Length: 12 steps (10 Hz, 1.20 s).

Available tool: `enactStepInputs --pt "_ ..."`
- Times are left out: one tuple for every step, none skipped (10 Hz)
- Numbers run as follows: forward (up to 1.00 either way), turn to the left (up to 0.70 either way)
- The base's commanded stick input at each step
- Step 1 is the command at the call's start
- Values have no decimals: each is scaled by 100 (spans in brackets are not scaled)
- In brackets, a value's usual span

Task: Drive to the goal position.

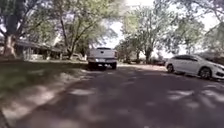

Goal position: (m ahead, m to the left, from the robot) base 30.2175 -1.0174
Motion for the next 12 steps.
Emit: enactStepInputs --pt "100 0" --pt "100 -3" --pt "100 -37" --pt "100 -37" --pt "100 -37" --pt "100 -37" --pt "100 -9" --pt "100 0" --pt "100 0" --pt "100 0" --pt "100 0" --pt "100 0"
